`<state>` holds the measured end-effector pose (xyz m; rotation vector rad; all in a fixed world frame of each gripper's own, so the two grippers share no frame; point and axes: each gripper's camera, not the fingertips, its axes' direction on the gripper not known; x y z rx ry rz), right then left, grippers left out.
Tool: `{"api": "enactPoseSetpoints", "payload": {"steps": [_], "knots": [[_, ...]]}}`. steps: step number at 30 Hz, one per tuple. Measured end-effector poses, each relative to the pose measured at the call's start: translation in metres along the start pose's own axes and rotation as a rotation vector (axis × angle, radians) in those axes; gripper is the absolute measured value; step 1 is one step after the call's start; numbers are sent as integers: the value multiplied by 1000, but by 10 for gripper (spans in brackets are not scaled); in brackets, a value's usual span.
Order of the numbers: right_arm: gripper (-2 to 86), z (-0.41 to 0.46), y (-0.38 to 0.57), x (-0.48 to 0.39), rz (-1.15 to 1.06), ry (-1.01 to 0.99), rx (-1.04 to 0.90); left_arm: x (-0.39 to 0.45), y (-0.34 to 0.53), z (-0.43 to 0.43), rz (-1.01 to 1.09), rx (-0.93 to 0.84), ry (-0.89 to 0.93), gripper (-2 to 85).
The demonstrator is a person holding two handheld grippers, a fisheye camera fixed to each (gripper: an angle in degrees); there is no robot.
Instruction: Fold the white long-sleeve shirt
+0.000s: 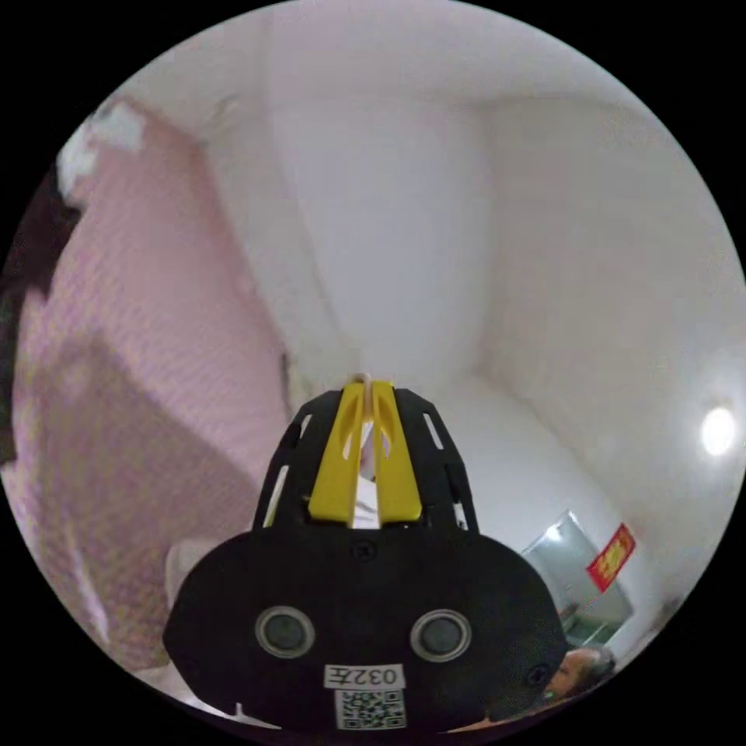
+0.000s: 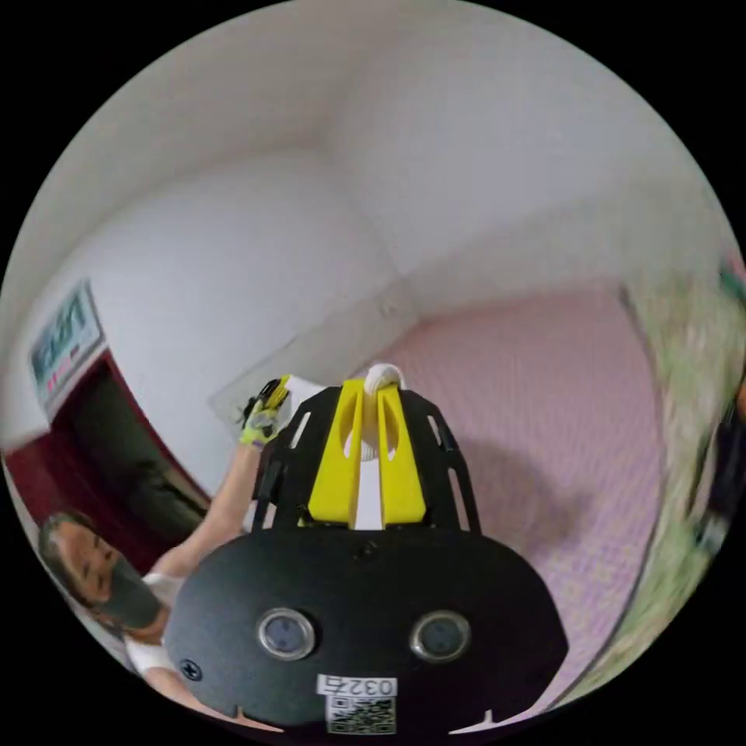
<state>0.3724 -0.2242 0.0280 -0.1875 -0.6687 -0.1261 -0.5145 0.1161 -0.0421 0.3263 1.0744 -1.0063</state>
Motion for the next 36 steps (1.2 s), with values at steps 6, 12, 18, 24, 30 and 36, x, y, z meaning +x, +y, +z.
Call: {"api": "enactPoseSetpoints", "payload": {"steps": [6, 12, 18, 24, 30, 36], "knots": [[27, -150, -44, -175, -331, -25, 379, 221, -9, -42, 559, 212, 325, -8], [31, -180, 82, -186, -214, -45, 98, 224, 105, -133, 559, -54, 248, -10], [33, -157, 352, -102, 202, -61, -339, 60, 267, -230, 181, -474, -160, -10], [34, -116, 563, -29, 691, -108, -592, -78, 403, -280, -349, -591, -301, -14], [39, -132, 570, -47, 680, -193, -515, -23, 380, -264, -145, -654, -452, -14], [39, -118, 594, -61, 679, -121, -622, -29, 385, -275, -209, -707, -600, -15]]}}
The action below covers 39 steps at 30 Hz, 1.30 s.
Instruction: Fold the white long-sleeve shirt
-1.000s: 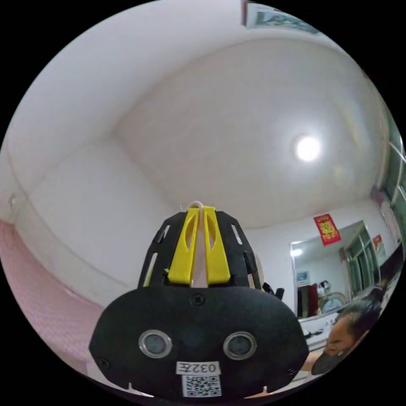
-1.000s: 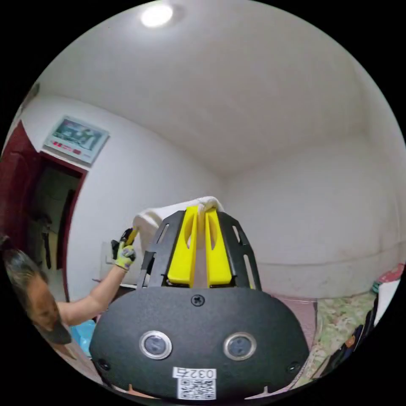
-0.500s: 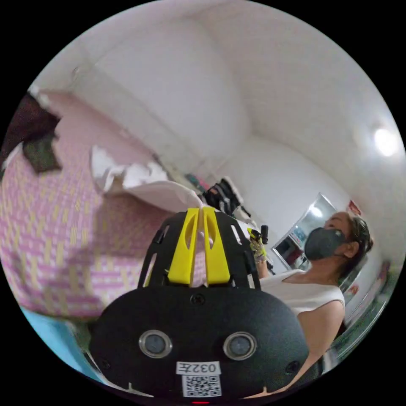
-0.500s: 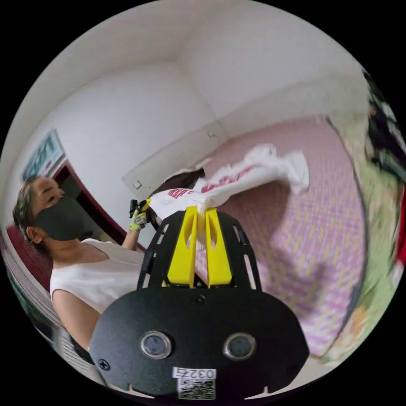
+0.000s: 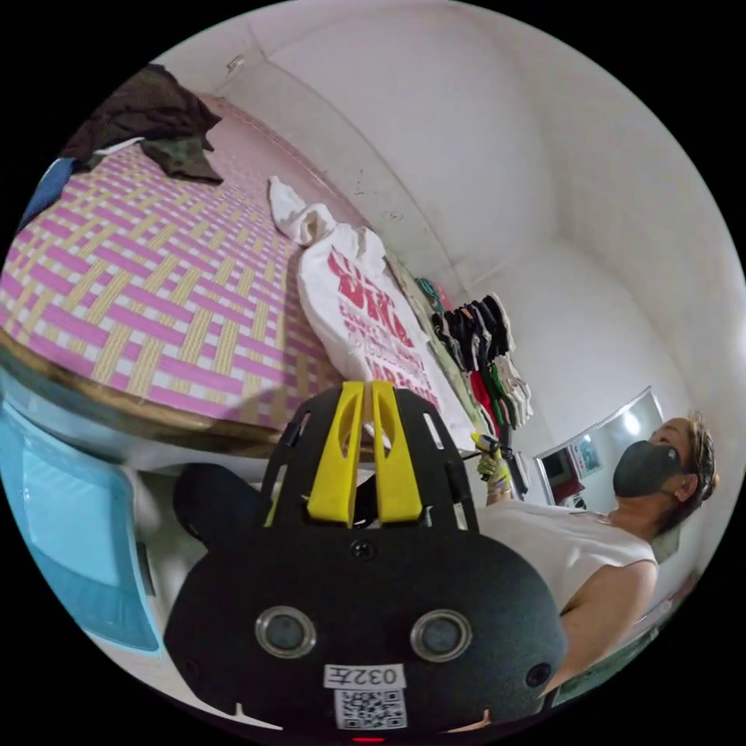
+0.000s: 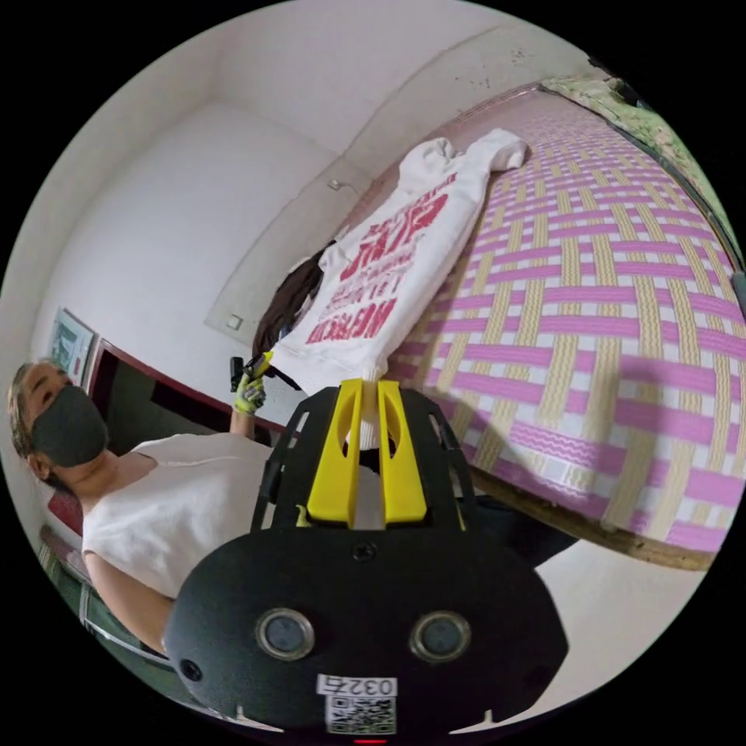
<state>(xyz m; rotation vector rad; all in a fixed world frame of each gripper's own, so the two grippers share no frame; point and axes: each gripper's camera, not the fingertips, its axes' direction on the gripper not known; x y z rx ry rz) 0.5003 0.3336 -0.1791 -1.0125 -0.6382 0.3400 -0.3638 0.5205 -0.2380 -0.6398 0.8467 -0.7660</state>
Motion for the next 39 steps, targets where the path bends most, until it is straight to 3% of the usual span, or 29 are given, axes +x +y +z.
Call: {"api": "enactPoseSetpoints", "payload": {"steps": [7, 11, 16, 21, 24, 31, 39], "knots": [[89, -25, 26, 13, 76, -75, 122, -8, 24, -34, -53, 118, 33, 19], [95, -17, 30, 7, 75, -85, 136, 23, 18, -54, 66, 248, 25, 17], [89, 11, 16, -19, 39, 43, 57, 71, -31, -2, 188, 120, -17, -2], [44, 16, 16, -40, 3, 113, 66, 92, -69, 64, 201, -75, -249, -10], [40, 16, 22, -46, 3, 143, 60, 90, -65, 72, 179, -94, -413, -9], [39, 21, 33, -33, 53, 60, 79, 107, -51, 68, 217, -102, -461, -9], [40, 34, 41, -67, -19, 84, -85, 132, -58, 54, 202, -247, -597, -9]]}}
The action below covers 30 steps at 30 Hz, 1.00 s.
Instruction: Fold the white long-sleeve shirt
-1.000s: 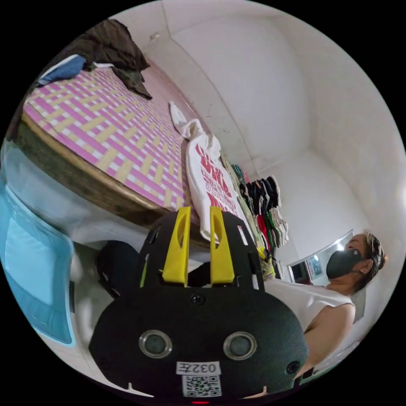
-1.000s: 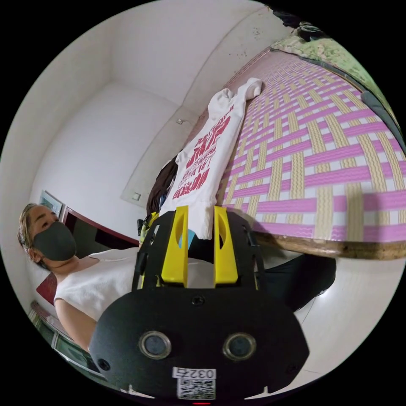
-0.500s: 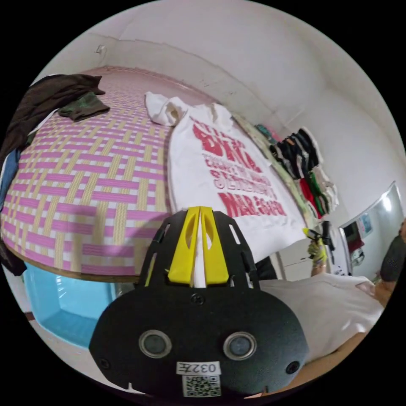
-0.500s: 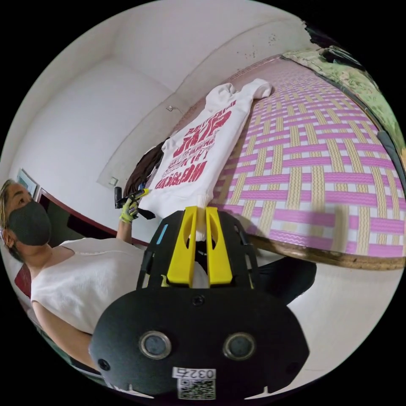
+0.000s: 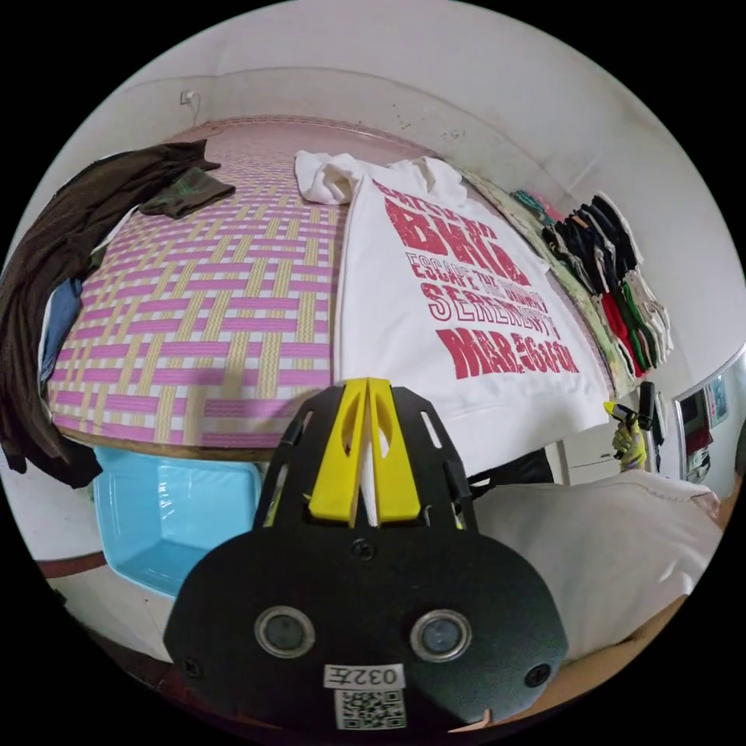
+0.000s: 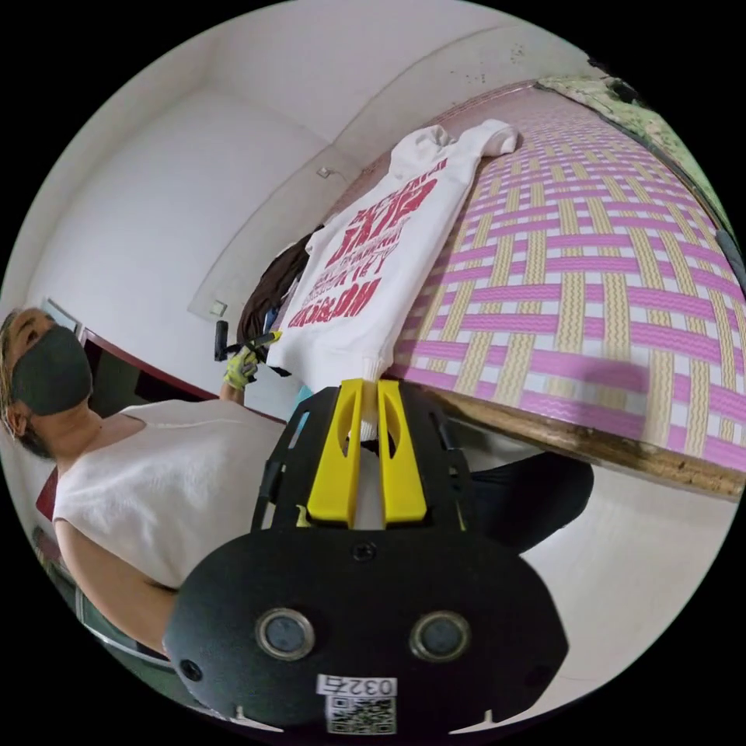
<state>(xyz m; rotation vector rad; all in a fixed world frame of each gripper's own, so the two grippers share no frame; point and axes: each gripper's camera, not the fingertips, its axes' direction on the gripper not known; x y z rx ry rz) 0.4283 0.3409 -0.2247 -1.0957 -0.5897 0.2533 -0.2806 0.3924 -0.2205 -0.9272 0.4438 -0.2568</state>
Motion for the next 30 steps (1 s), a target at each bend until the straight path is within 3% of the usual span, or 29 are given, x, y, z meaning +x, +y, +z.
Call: {"api": "enactPoseSetpoints", "payload": {"steps": [2, 4, 8, 11, 14, 17, 20, 24, 30], "knots": [[48, -8, -6, -6, -7, 54, -26, 10, -12, -14, 17, -6, -65, -9], [61, -35, -15, -22, -40, 154, 65, 30, -30, -45, 88, 100, -38, -9], [56, -90, -57, -44, -186, 139, 376, 110, -103, -93, 353, 353, 134, -8], [35, -82, -108, -38, -213, 57, 457, 193, -188, -55, 525, 269, 159, -9], [28, -48, -165, -37, -225, 79, 415, 272, -259, 24, 622, 115, 128, -9], [23, -25, -211, -33, -207, 104, 367, 309, -297, 96, 608, 4, 233, -9], [22, -22, -251, -20, -165, 179, 344, 306, -303, 131, 540, 3, 249, -9], [29, -25, -325, 9, -106, 320, 283, 291, -294, 146, 553, 30, 112, -9], [49, 7, -466, 48, -43, 554, 158, 270, -297, 137, 515, 93, 179, -9]]}}
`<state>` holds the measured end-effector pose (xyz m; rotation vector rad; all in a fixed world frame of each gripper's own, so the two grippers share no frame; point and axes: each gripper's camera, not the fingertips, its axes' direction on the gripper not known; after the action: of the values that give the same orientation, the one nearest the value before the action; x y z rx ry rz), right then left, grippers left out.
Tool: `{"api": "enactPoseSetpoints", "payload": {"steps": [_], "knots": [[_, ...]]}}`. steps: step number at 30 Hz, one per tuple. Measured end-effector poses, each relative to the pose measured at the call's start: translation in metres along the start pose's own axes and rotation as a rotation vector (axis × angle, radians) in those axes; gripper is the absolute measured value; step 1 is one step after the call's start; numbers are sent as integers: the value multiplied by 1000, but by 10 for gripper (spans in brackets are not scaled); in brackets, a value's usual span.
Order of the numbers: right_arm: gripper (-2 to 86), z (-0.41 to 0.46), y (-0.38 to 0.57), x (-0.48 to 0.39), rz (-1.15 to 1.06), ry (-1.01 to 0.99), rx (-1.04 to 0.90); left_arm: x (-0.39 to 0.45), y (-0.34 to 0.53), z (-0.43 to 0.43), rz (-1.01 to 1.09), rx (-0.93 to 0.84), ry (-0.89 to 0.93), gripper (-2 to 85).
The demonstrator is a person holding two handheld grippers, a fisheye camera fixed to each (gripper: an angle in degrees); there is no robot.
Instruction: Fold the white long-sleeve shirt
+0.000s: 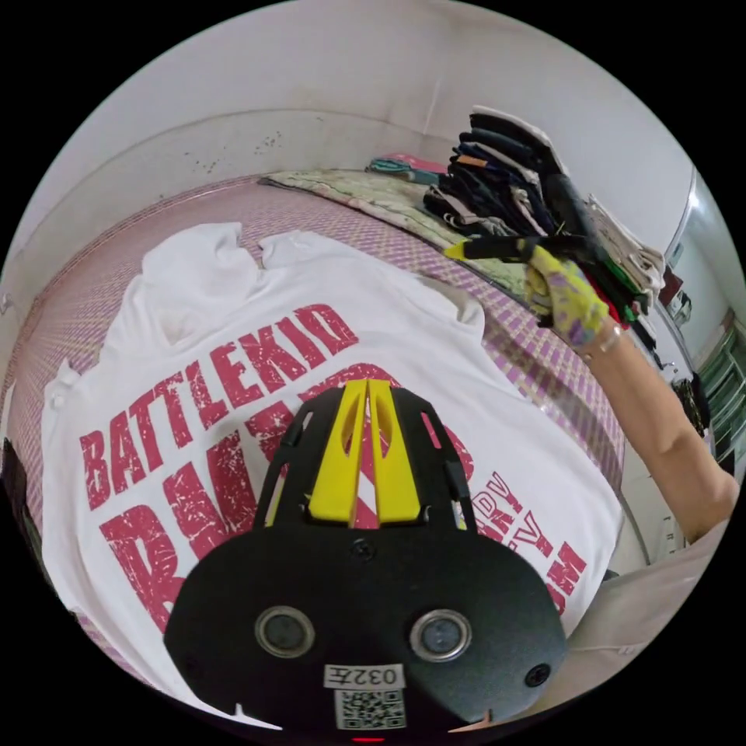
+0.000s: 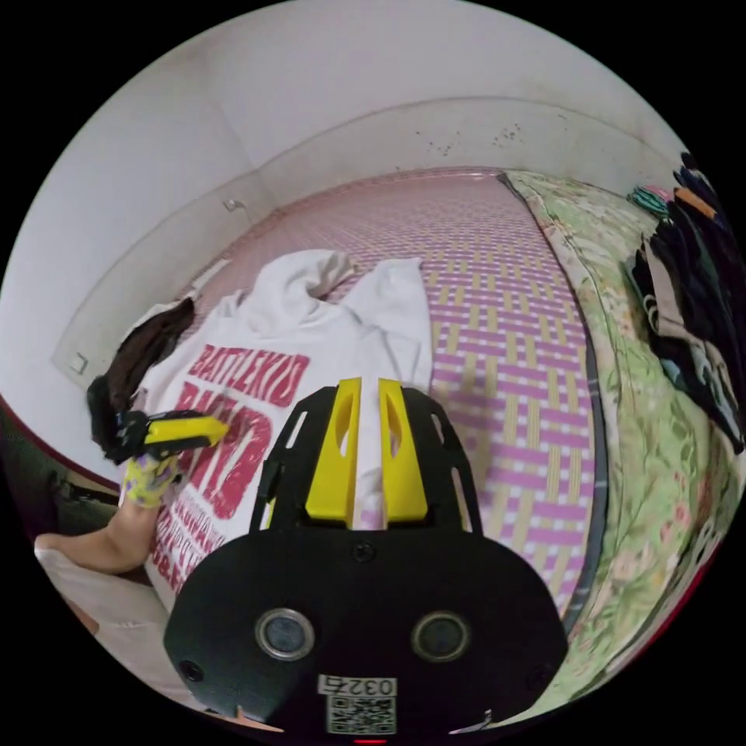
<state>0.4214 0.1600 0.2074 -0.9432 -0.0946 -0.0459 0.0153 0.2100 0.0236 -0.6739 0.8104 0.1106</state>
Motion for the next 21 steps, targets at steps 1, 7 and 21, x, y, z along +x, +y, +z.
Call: {"api": "enactPoseSetpoints", "payload": {"steps": [1, 7, 21], "knots": [[51, 8, -11, 4, 15, 5, -3, 0, 1, 3, -3, -12, -7, -9], [86, 79, -95, 31, 128, -6, -75, 29, 1, 17, 100, -137, -103, -9], [-2, 19, -123, 25, 224, -24, 94, 17, 21, 2, 112, -154, -136, -10]]}}
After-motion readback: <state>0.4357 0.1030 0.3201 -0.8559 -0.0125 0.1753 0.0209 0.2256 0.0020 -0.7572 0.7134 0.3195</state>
